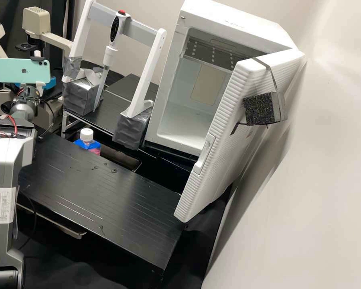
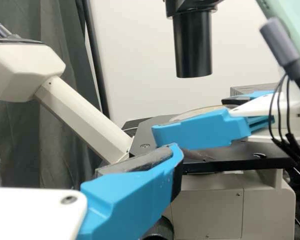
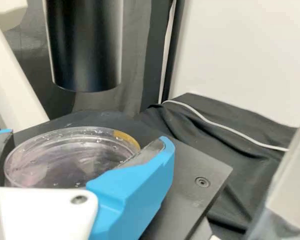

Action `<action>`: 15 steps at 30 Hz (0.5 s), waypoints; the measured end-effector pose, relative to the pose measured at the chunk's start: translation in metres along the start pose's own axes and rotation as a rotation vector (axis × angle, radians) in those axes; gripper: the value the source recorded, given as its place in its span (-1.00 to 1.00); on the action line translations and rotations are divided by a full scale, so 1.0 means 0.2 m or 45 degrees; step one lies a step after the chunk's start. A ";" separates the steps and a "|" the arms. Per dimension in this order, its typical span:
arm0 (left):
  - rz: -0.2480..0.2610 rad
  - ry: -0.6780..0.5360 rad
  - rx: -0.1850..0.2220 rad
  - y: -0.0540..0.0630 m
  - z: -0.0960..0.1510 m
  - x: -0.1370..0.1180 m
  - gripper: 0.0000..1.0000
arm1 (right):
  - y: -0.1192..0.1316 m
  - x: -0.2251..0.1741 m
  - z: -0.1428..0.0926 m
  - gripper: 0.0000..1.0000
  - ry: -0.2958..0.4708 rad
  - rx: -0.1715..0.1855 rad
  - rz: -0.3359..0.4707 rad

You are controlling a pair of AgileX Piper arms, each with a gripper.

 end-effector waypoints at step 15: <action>0.000 0.000 0.000 0.00 0.00 0.00 1.00 | -0.01 0.03 0.02 1.00 -0.054 -0.012 -0.013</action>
